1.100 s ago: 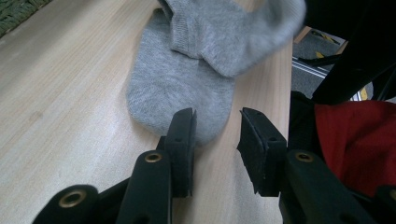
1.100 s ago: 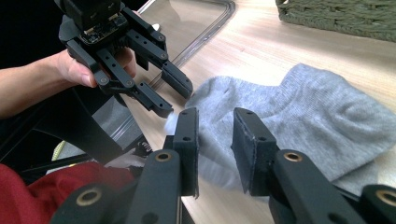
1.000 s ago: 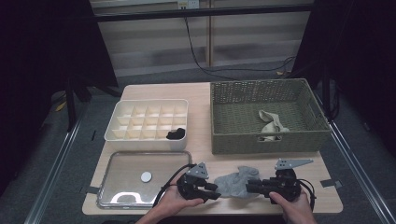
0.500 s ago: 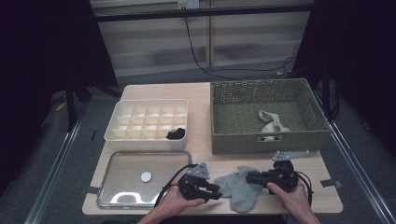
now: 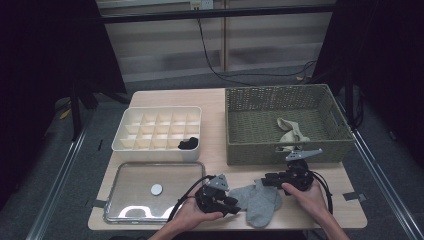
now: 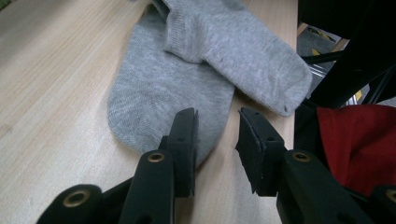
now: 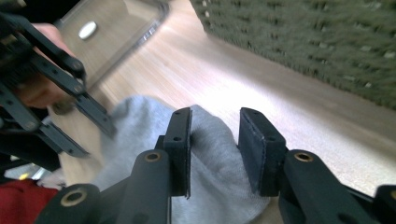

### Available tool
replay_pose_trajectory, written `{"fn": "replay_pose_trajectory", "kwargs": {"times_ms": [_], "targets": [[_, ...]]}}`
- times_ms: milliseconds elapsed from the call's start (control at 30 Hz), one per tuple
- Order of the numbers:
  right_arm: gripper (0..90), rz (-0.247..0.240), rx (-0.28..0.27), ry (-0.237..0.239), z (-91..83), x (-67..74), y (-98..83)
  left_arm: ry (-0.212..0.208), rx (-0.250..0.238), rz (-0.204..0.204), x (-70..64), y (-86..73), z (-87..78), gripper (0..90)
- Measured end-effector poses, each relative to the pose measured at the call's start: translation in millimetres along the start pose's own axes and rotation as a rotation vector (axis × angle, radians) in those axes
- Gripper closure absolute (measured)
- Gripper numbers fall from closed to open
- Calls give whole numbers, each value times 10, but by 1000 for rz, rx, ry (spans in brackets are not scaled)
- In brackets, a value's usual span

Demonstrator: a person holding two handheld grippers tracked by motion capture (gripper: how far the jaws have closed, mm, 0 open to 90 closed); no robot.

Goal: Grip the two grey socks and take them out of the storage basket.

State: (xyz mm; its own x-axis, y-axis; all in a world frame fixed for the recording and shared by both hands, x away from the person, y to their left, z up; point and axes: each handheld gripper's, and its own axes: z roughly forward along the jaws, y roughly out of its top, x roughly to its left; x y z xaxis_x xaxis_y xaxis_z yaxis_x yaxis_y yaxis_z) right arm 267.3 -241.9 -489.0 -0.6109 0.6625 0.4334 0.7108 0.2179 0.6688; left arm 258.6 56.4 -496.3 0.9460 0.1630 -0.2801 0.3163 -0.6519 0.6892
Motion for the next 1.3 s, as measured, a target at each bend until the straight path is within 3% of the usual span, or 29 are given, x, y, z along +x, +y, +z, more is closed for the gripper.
{"fn": "replay_pose_trajectory", "kwargs": {"times_ms": [33, 100, 200, 233, 300, 533, 767, 967, 1133, 1300], "targets": [[670, 0, 10, -4, 21, -3, -6, 10, 20, -4, -2, 4, -10, 666], [731, 1, 24, -9, 53, -19, -20, -2, -3, -15, 5, -6, 4, 662], [828, 4, 21, -17, 55, -23, -29, 6, -6, -18, 15, -8, -2, 630], [855, 3, 17, -20, 46, -23, -30, 9, 13, -14, 19, -4, -15, 630], [876, 8, 5, -15, 23, -22, -30, 7, 7, -19, 18, -7, -11, 631], [888, 23, -57, -39, -115, -24, -29, 12, 14, -15, 18, -5, -14, 632], [889, 71, -113, -76, -311, -141, -111, 18, 2, -14, -5, 4, -17, 649], [889, 77, -117, -75, -326, -139, -121, -53, -96, -38, -51, 111, -22, 737], [888, 79, -116, -74, -324, -142, -121, -60, -56, -9, -111, 185, 123, 735], [888, 75, -113, -76, -311, -153, -123, -60, -75, -11, -114, 226, 202, 709]]}}
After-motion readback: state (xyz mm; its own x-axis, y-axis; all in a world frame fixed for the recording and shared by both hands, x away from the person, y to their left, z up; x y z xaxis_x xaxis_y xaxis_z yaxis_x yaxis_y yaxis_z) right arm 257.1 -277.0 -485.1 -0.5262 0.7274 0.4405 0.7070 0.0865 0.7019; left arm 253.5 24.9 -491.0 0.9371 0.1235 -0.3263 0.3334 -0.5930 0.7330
